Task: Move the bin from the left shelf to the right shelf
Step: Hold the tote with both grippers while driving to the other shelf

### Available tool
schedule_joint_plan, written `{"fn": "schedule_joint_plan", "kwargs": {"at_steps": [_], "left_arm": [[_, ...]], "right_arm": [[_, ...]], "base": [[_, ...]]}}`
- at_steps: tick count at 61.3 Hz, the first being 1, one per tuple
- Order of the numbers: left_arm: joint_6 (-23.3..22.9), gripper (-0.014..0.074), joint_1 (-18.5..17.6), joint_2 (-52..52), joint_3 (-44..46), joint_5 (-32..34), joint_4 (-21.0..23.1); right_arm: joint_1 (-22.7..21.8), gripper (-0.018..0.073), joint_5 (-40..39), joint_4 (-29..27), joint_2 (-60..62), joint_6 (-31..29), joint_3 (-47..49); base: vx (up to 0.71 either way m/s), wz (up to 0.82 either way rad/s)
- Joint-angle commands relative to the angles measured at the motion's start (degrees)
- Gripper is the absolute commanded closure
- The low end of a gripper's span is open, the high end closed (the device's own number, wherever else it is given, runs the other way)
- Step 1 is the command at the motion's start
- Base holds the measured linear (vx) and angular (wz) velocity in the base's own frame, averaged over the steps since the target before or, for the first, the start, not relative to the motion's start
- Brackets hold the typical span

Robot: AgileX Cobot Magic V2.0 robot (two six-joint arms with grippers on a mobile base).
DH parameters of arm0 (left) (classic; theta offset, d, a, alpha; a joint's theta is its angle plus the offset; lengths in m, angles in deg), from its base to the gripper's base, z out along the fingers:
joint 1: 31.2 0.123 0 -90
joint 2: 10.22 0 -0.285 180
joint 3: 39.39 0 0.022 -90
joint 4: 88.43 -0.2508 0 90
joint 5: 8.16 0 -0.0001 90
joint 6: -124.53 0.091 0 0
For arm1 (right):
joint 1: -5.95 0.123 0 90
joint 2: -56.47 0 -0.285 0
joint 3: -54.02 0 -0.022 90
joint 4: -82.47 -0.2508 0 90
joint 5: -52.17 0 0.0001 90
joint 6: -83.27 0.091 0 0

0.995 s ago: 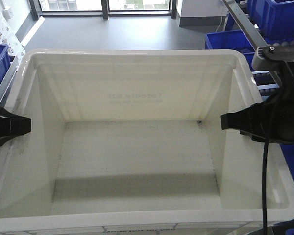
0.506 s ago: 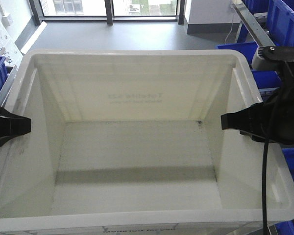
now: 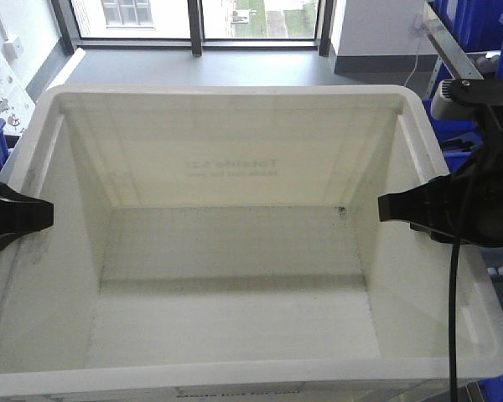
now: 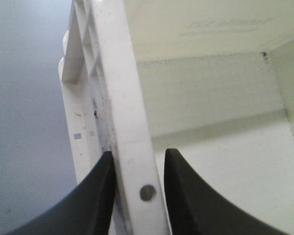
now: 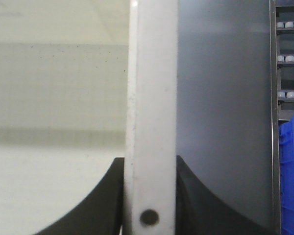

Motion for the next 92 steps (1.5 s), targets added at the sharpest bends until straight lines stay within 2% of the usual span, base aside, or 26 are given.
{"fn": "schedule_joint_plan", "kwargs": {"at_steps": [1, 92], "left_arm": [[2.3, 0.0524, 0.0, -1.7, 2.3, 4.6, -0.3], [2.3, 0.0524, 0.0, -1.7, 2.3, 4.6, -0.3]], "right_arm": [[-1.0, 0.0523, -3.4, 7.9, 1.5, 0.7, 2.0], [-1.0, 0.0523, -3.3, 7.9, 1.5, 0.7, 2.0]], "base": [[0.36, 0.03], [0.34, 0.0]]}}
